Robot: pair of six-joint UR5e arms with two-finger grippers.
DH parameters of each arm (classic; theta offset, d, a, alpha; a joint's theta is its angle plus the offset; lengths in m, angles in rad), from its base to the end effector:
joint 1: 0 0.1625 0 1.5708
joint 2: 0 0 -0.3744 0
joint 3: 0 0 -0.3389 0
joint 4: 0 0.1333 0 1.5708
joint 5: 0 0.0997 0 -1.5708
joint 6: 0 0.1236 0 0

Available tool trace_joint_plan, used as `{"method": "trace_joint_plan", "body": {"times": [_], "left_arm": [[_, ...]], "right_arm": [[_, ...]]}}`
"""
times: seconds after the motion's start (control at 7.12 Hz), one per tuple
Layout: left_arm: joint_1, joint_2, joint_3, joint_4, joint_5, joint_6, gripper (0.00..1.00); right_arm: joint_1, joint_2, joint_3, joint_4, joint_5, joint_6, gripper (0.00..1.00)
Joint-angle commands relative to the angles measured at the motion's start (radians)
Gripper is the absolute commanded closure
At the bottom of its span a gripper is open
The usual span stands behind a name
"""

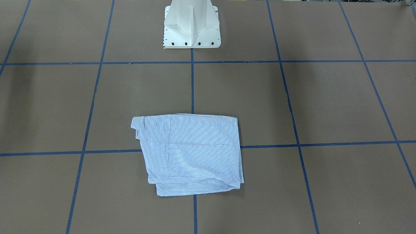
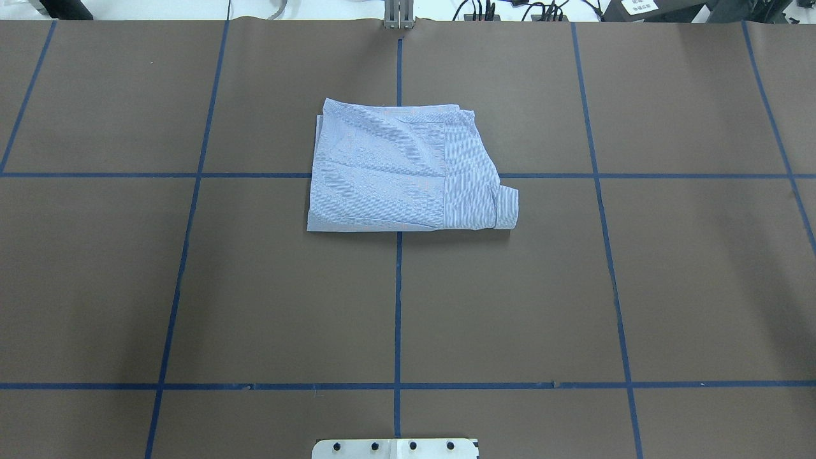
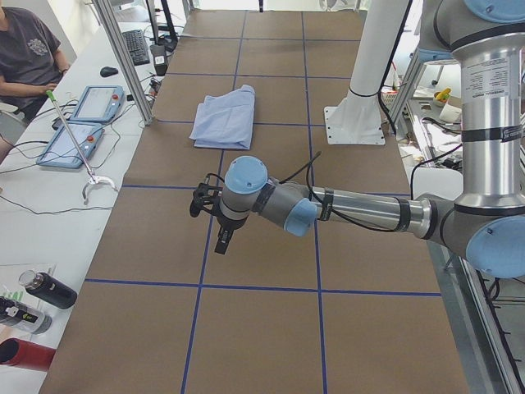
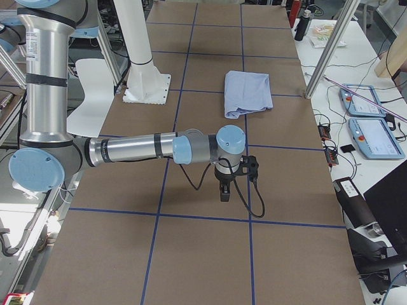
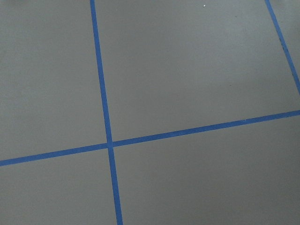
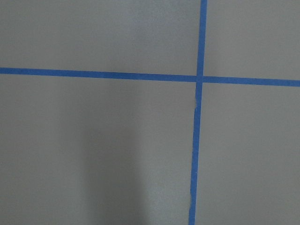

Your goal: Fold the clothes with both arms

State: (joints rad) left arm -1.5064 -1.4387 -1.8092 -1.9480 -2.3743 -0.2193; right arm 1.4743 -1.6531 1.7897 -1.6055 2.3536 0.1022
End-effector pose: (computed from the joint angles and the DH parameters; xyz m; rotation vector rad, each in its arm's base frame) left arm -0.0175 -0.4178 0.5273 0.3406 0.8428 0.0501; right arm 0.0061 -0.4156 0.5665 0.0186 -0.7878 -0.0345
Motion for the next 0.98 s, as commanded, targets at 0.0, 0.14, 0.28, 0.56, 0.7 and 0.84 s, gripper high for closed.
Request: {"method": "trace_joint_plan", "body": {"times": [0.0, 0.14, 0.28, 0.56, 0.7, 0.84], "left_arm": [[0.002, 0.012, -0.010, 0.000, 0.000, 0.000, 0.00], [0.003, 0.011, -0.004, -0.003, 0.000, 0.003, 0.00], [0.002, 0.014, -0.025, 0.000, 0.000, 0.002, 0.00], [0.002, 0.012, -0.028, -0.002, 0.000, 0.002, 0.00], [0.003, 0.011, -0.032, -0.002, 0.001, 0.002, 0.00], [0.003, 0.011, -0.033, -0.003, 0.001, 0.002, 0.00]], "right_arm": [[0.001, 0.001, 0.002, -0.001, 0.007, 0.002, 0.00], [0.003, -0.007, 0.029, -0.001, 0.016, 0.004, 0.00], [0.001, -0.010, 0.033, -0.001, 0.010, 0.004, 0.00], [0.001, -0.010, 0.030, -0.001, 0.006, 0.004, 0.00], [0.001, -0.010, 0.027, -0.001, 0.006, 0.004, 0.00], [0.001, -0.008, 0.027, -0.001, 0.006, 0.004, 0.00]]}}
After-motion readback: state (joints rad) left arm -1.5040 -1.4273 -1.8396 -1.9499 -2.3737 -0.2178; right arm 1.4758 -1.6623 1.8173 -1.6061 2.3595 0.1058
